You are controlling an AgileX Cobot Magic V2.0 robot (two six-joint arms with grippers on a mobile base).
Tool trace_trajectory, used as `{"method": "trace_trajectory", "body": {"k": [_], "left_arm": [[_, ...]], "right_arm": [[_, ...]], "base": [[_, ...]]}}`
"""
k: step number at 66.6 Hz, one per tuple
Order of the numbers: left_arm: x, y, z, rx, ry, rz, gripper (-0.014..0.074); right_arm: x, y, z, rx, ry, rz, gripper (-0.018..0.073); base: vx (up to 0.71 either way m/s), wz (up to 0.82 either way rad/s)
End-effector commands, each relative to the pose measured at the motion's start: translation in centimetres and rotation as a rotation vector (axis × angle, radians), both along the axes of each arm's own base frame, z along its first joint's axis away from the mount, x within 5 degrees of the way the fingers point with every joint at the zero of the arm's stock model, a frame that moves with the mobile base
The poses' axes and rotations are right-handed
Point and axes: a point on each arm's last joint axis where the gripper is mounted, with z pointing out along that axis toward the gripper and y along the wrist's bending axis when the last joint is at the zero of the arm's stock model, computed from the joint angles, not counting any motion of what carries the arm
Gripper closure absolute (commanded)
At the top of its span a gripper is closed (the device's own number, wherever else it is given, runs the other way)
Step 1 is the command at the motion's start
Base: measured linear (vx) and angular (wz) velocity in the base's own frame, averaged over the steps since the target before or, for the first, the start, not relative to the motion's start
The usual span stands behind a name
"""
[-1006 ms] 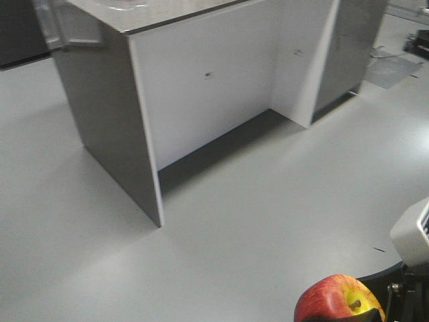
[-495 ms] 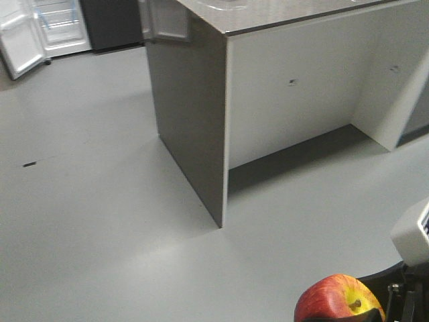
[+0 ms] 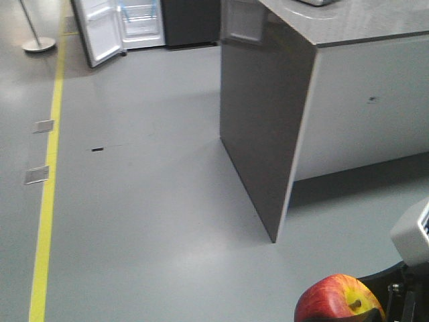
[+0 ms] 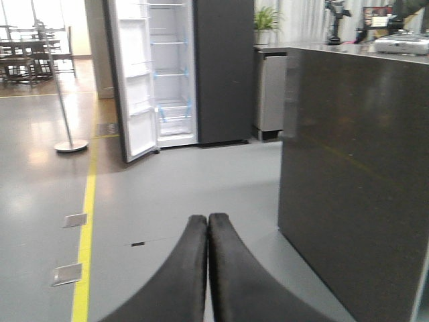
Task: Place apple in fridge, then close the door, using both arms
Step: 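Turn the base toward the open refrigerator, apple held in right gripper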
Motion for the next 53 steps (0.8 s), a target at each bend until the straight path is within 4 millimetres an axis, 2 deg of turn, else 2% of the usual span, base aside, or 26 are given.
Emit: {"method": "trace_trajectory", "body": {"k": [1, 53], "left_arm": [[-0.06, 0.02, 0.33, -0.003, -0.073, 0.004, 0.0603], [-0.06, 0.02, 0.33, -0.003, -0.073, 0.004, 0.0603]], "right_arm": [[0.16, 0.21, 1.32, 0.064, -0.050, -0.016, 0.0224], [-0.05, 0.21, 1.18, 0.054, -0.030, -0.001, 0.0224]], "base": [[0.10, 0.37], [0.13, 0.31]]}}
